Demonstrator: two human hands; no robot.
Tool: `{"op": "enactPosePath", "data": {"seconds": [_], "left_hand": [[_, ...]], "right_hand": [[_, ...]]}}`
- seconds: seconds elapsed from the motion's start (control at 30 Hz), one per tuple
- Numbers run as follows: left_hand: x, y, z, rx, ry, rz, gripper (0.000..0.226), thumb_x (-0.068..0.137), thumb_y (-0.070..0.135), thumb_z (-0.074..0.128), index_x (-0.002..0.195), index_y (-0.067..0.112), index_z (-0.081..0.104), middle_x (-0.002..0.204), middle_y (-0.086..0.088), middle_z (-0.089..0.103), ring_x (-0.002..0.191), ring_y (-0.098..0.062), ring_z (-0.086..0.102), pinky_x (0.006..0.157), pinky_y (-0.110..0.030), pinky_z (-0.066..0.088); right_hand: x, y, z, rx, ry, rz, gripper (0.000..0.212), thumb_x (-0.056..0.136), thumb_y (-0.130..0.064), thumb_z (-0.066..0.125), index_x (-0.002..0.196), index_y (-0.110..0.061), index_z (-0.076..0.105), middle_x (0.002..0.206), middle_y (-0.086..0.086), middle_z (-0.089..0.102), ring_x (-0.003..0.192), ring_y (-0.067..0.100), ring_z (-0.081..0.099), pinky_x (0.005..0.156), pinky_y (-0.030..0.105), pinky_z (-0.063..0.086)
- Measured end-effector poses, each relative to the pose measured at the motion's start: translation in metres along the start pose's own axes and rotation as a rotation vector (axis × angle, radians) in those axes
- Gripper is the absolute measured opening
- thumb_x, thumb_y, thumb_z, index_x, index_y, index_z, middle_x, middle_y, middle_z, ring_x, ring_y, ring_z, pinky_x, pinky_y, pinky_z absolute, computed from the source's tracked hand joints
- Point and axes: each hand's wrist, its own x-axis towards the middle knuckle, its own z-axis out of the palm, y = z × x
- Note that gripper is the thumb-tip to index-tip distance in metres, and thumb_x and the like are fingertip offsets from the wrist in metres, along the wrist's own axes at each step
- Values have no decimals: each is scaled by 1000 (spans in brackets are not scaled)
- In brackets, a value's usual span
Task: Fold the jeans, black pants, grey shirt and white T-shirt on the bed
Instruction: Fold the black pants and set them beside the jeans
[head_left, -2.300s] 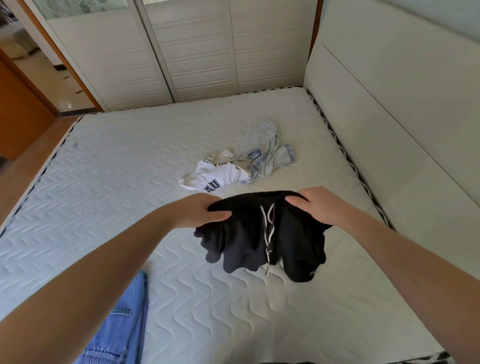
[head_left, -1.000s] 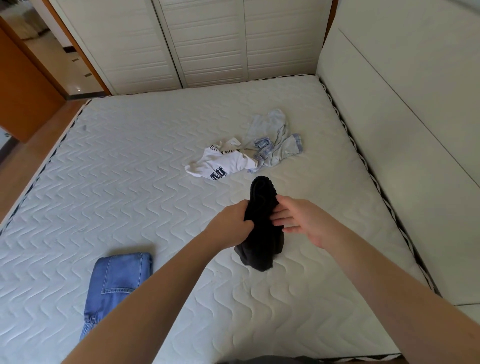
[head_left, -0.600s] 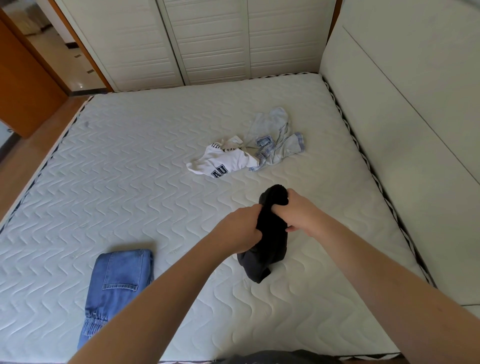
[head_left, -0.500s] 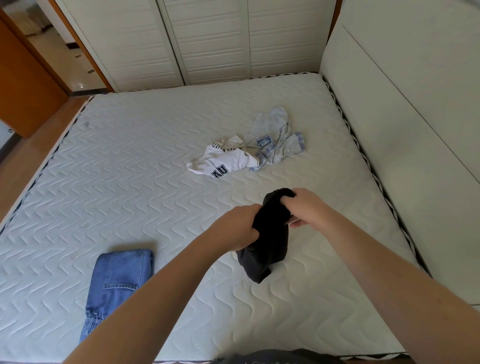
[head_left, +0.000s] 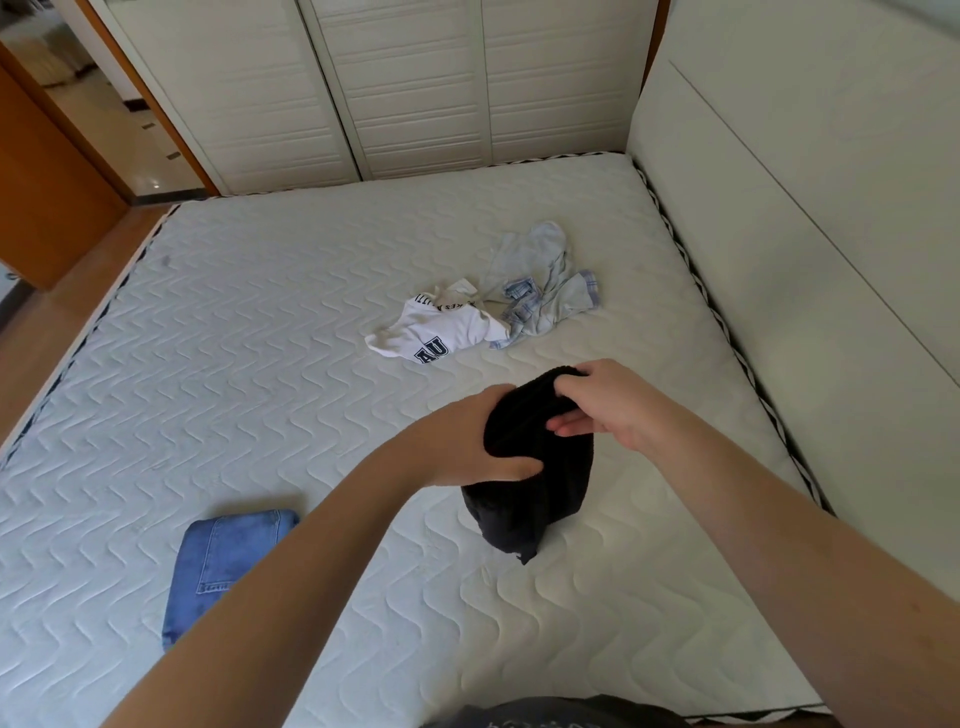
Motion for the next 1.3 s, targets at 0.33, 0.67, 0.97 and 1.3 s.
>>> {"op": "enactPosePath", "data": {"seconds": [0.33,0.67,0.97,1.3], "left_hand": [[40,23,-5,158,225,-35,24,79,24,59,102,26,56,85,5,63,85,-22,62,70,-34,50],[32,63,-83,-128,153,19,15,69,25,63,83,29,66,77,4,70,69,-8,67,62,-22,55],[-1,105,-127,-31,108,116,27,62,23,61,88,23,68,86,-12,70,78,-25,70,76,-45,58],[-14,109,-135,-130,148,139,21,61,14,63,82,11,65,77,-10,64,74,-18,63,75,-37,52]], "right_hand": [[-14,-1,-35,7,-186,-258,31,91,-35,63,121,-31,56,97,6,76,93,21,73,73,27,58],[19,109,-58,249,193,64,54,102,-51,33,140,-16,48,142,7,50,130,22,47,113,42,29],[39,156,-33,277,26,110,74,93,-70,5,91,-35,70,120,-14,65,122,7,49,119,41,16],[52,156,-25,565,-151,160,71,86,-77,42,115,-19,72,119,7,70,109,29,67,98,49,50]]}}
